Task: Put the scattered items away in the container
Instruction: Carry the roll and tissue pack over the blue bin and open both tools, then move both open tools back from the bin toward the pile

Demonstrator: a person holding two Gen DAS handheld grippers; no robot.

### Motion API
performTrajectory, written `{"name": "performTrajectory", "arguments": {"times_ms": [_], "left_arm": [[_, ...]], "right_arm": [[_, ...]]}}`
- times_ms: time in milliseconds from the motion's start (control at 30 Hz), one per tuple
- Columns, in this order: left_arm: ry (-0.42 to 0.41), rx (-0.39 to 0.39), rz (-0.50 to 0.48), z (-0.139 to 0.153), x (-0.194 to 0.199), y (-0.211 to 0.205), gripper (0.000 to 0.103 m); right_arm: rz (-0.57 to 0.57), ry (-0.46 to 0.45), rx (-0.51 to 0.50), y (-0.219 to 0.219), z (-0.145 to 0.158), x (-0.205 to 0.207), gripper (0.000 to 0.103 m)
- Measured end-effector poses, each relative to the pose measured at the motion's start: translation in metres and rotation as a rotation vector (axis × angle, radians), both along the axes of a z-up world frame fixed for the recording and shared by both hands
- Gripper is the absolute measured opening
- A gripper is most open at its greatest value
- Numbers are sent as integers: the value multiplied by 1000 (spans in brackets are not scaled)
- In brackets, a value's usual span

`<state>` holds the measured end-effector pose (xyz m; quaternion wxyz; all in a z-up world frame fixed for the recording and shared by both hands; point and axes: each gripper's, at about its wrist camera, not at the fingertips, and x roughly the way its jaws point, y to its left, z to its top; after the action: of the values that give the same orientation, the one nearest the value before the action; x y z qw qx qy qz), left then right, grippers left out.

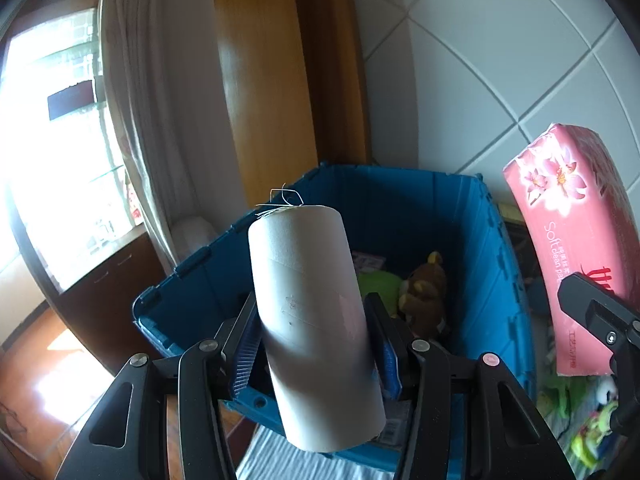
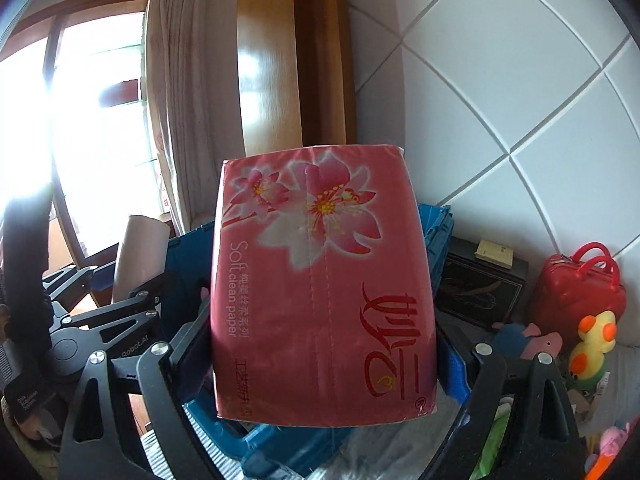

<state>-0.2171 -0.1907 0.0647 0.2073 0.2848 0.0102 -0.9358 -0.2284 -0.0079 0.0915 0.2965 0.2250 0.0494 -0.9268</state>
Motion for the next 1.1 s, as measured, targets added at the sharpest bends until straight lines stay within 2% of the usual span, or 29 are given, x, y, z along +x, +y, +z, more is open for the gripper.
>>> {"name": "performTrajectory", "arguments": {"times_ms": [100,233,267,300,333,367,400,433,467,733,1100], "left_arm": [[-36,26,-11,-15,-20,-27,50],[-59,49,-44,-29,-40,-42,50],[-63,53,-54,-33,-44,-44,53],[-64,52,-63,-35,-47,-44,59],[-58,46,-67,-35,-49,-42,77],[-50,38,-68,-33,-50,-42,89],[-40,29,-69,-32,-51,-41,89],[-33,23,-75,-31,-51,-41,89],[-31,24,-83,-31,-52,-42,89],[-35,58,-99,-36,-49,-49,89],[-28,77,-119,-31,-23,-23,89]], "right_arm": [[-22,-21,25,-29,-12,-23,91],[-61,-43,57,-55,-24,-43,91],[-71,-47,64,-59,-26,-47,92],[-82,-45,69,-62,-27,-51,92],[-92,-44,74,-65,-28,-54,93],[-100,-41,73,-66,-28,-56,94],[-109,-39,72,-66,-28,-58,96],[-118,-35,71,-66,-28,-60,102],[-135,-23,75,-66,-27,-60,103],[-200,-21,87,-59,-28,-61,103],[-226,-32,84,-36,-30,-42,103]]}}
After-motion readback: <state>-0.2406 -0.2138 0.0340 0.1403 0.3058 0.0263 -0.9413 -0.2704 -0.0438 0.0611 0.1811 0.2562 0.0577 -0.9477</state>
